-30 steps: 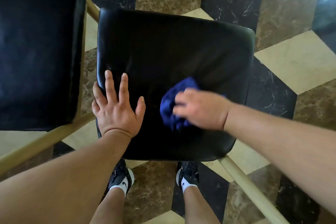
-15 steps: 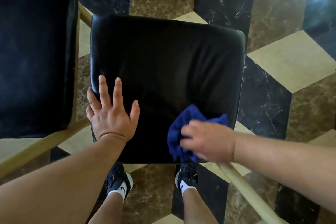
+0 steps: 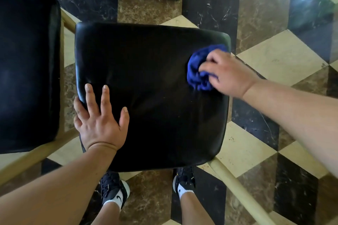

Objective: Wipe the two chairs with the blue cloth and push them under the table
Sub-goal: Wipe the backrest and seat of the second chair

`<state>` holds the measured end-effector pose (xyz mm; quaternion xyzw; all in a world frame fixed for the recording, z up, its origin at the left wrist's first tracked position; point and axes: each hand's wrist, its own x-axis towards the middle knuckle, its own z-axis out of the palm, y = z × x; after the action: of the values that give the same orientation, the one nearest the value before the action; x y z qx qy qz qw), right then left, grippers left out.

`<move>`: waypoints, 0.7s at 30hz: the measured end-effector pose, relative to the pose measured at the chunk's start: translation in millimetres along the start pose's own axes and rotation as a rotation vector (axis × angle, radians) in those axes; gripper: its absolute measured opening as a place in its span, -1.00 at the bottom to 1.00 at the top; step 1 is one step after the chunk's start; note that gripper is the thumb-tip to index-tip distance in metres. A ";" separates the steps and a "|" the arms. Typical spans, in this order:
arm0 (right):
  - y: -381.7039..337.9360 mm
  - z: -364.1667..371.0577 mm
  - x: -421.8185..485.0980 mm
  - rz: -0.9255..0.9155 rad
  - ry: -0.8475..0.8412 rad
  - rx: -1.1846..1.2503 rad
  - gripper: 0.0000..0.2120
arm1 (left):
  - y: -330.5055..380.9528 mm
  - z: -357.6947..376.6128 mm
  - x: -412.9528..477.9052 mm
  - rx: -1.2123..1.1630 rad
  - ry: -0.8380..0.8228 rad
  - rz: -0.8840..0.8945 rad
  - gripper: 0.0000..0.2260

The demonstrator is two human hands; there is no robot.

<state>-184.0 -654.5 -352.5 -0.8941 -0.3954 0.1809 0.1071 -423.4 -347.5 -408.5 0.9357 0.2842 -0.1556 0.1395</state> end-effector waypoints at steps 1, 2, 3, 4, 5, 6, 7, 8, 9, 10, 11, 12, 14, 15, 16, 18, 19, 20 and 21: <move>7.1 -2.8 9.9 0.108 0.055 0.029 -0.71 | -0.4 0.2 0.2 0.003 0.001 -0.001 -0.27; 13.4 -4.2 18.4 0.205 0.100 0.052 -0.69 | -0.9 0.7 0.3 0.005 0.001 -0.002 -0.27; 17.9 -4.6 25.5 0.293 0.135 0.070 -0.69 | -1.2 1.1 0.5 0.006 0.002 -0.001 -0.27; 19.8 -3.6 30.6 0.368 0.166 0.087 -0.70 | -1.5 1.4 0.9 0.006 0.005 0.000 -0.27; 19.0 -1.4 32.5 0.424 0.189 0.101 -0.71 | -1.5 1.6 1.3 0.006 0.007 0.001 -0.27; 15.7 1.3 31.1 0.448 0.199 0.107 -0.73 | -1.5 1.7 1.5 0.005 0.007 0.004 -0.27; 9.8 3.8 26.0 0.441 0.191 0.104 -0.73 | -1.4 1.8 1.4 0.006 0.008 0.005 -0.27; 2.0 5.6 17.3 0.410 0.166 0.098 -0.73 | -1.3 1.6 1.3 0.009 0.009 0.005 -0.27; -7.0 7.2 5.9 0.366 0.128 0.091 -0.73 | -1.1 1.4 1.4 0.012 0.009 0.004 -0.27; -16.7 9.1 -8.1 0.321 0.082 0.084 -0.73 | -1.0 1.2 1.5 0.012 0.007 0.002 -0.27; -26.5 11.7 -23.8 0.276 0.031 0.080 -0.74 | -0.7 0.9 1.6 0.011 0.004 0.001 -0.27; -37.2 15.3 -40.5 0.230 -0.027 0.079 -0.75 | -0.5 0.6 1.6 0.011 0.001 -0.001 -0.27; -60.7 24.2 -74.0 0.099 -0.172 0.096 -0.79 | 0.0 -0.1 1.6 0.014 -0.006 -0.006 -0.27; -72.5 28.4 -88.2 -0.005 -0.264 0.103 -0.81 | 0.6 -0.7 1.5 0.013 -0.007 -0.008 -0.26; -82.2 31.3 -98.7 -0.127 -0.366 0.099 -0.83 | 0.9 -1.4 1.4 0.011 -0.006 -0.008 -0.26; -88.5 31.8 -105.0 -0.317 -0.528 0.053 -0.88 | 1.7 -2.5 1.6 0.008 -0.008 -0.003 -0.26; -85.4 30.1 -100.5 -0.372 -0.561 0.020 -0.89 | 2.0 -2.8 1.7 0.010 -0.010 -0.004 -0.26; -81.0 29.1 -93.3 -0.417 -0.561 -0.017 -0.90 | 2.1 -3.0 1.8 0.013 -0.011 -0.008 -0.26; -76.8 28.4 -84.7 -0.444 -0.536 -0.049 -0.89 | 2.2 -2.7 1.9 0.017 -0.010 -0.010 -0.26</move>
<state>-299.6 -665.3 -332.4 -0.7093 -0.5986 0.3721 0.0146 -420.1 -347.3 -406.4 0.9346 0.2870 -0.1636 0.1320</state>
